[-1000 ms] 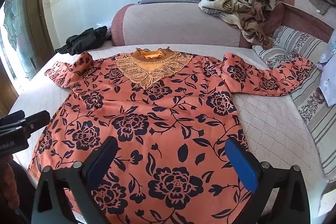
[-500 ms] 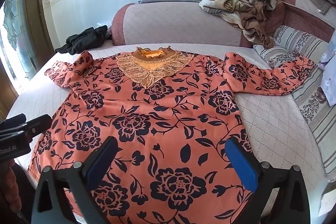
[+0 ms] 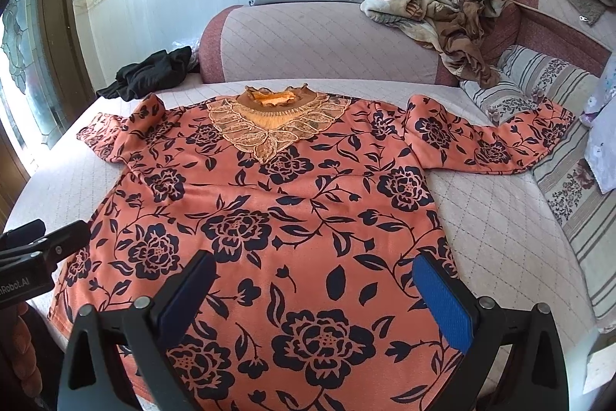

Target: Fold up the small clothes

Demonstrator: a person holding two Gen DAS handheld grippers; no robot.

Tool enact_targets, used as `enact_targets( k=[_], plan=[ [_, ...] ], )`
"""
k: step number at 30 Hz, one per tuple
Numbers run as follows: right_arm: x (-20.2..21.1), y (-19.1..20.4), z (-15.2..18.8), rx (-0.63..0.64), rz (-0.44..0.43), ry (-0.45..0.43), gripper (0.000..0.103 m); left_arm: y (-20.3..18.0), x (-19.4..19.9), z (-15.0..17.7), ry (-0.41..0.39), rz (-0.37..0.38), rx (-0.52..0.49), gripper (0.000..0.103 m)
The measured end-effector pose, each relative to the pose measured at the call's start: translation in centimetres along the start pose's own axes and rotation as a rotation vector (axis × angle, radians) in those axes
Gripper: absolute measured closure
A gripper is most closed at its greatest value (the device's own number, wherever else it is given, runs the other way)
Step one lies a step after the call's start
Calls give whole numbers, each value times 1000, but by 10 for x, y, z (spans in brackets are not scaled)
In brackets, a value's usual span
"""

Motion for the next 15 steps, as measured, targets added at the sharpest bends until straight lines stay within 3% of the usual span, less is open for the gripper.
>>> enact_targets(
  k=[15],
  plan=[
    [-1, -4, -1, -8, 22, 6, 0, 1, -1, 1, 5, -4, 8, 0]
  ],
)
Point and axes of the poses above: each gripper's, at about its wrist camera, not at the fingertips, and x roughly against the way its jaws point, y to its left, z to its underside, the point moved 1 cm from there along -x, roughly the way its jaws point, and after that the axes turned 8 degrees about -z, right-handed, at the moved point
